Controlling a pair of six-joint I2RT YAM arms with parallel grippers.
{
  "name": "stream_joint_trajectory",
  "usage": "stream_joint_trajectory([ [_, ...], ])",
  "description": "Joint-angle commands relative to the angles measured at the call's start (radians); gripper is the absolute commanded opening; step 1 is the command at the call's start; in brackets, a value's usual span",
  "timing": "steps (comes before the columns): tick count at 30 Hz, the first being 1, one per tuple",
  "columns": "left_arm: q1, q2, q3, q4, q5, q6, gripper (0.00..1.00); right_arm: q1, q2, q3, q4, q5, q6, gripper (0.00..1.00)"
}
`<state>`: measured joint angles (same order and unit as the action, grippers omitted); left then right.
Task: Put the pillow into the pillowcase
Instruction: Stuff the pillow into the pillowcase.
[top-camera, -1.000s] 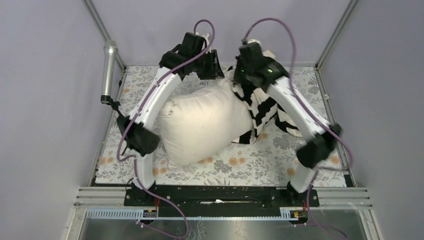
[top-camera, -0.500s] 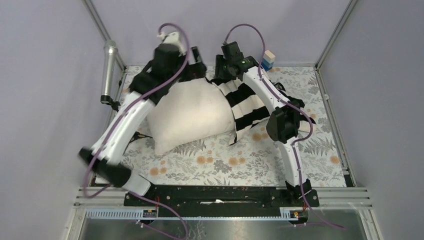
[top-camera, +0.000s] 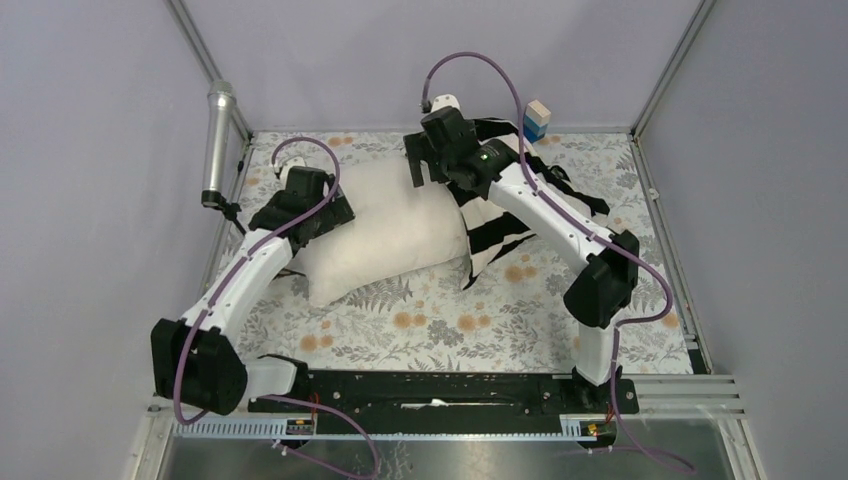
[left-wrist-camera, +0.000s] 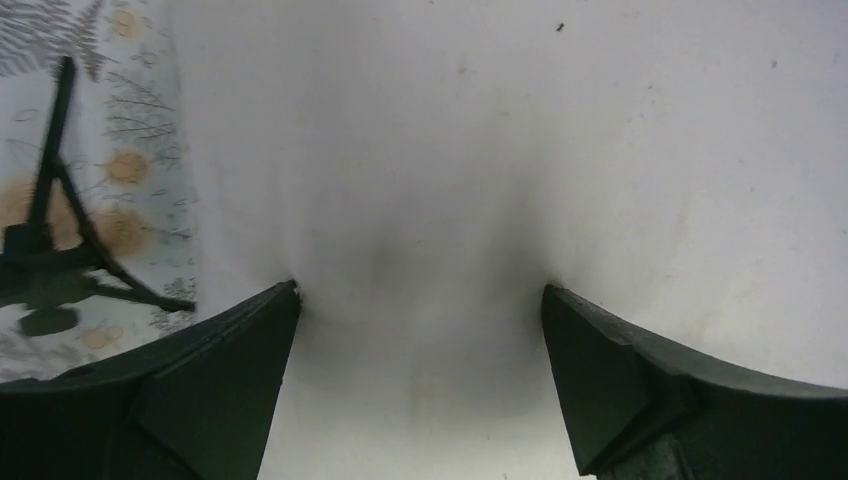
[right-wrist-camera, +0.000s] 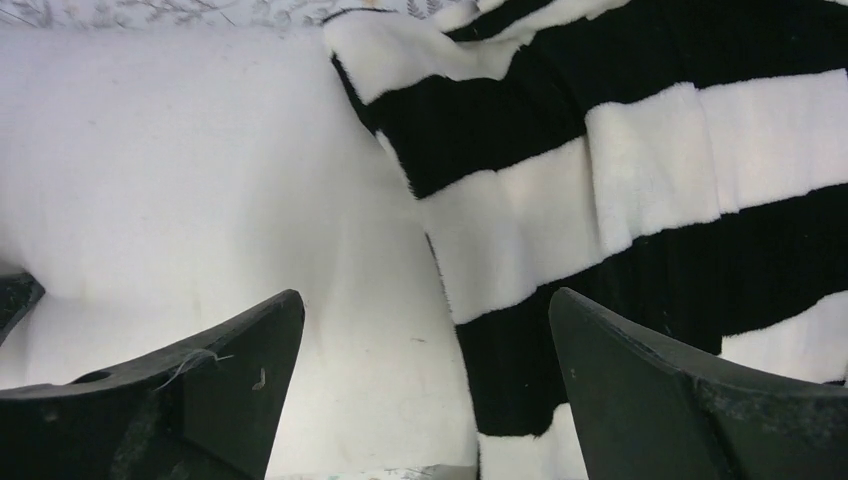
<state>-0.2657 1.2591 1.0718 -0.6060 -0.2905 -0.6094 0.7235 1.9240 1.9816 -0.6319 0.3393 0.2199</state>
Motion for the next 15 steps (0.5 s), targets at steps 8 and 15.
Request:
stream_joint_trajectory([
  [8, 0.002, 0.028, -0.215, 0.272, 0.127, -0.098, 0.45, -0.01, 0.09, -0.095, 0.137, 0.198, -0.181, 0.91],
  [15, -0.081, 0.018, -0.277, 0.3, 0.168, -0.125, 0.0, -0.001, 0.112, 0.011, 0.134, 0.259, -0.179, 0.21],
])
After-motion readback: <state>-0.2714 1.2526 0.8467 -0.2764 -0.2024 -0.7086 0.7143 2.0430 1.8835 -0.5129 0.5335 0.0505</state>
